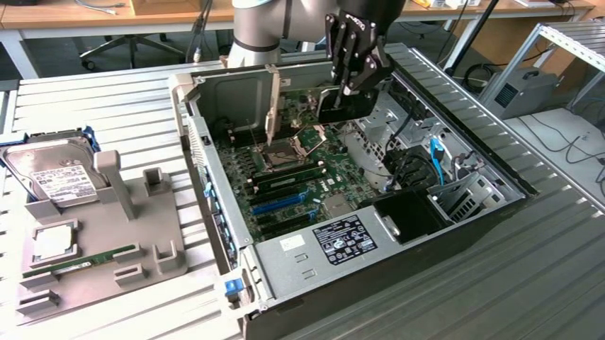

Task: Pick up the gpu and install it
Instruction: 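Insert the gpu into the slot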

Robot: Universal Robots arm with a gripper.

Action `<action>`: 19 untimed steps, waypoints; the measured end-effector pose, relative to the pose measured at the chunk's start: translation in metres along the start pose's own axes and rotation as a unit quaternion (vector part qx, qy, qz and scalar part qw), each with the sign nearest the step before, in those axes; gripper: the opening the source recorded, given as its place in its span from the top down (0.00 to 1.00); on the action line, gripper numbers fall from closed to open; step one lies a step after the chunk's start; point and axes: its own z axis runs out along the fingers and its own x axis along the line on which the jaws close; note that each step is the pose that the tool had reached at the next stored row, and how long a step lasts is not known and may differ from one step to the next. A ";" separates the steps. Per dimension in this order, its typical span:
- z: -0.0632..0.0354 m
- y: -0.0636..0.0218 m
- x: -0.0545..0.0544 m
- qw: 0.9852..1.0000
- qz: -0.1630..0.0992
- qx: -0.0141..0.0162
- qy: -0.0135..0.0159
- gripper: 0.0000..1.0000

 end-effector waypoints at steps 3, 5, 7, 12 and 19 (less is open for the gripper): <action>0.0003 0.0010 0.000 1.000 0.003 0.000 0.000 0.73; 0.0006 0.0018 0.000 1.000 0.003 0.000 0.000 0.73; 0.0007 0.0027 0.001 1.000 0.003 0.000 0.000 0.73; 0.0007 0.0046 0.001 1.000 0.003 0.000 0.000 0.73; 0.0054 0.0045 0.006 1.000 0.003 0.000 -0.007 0.73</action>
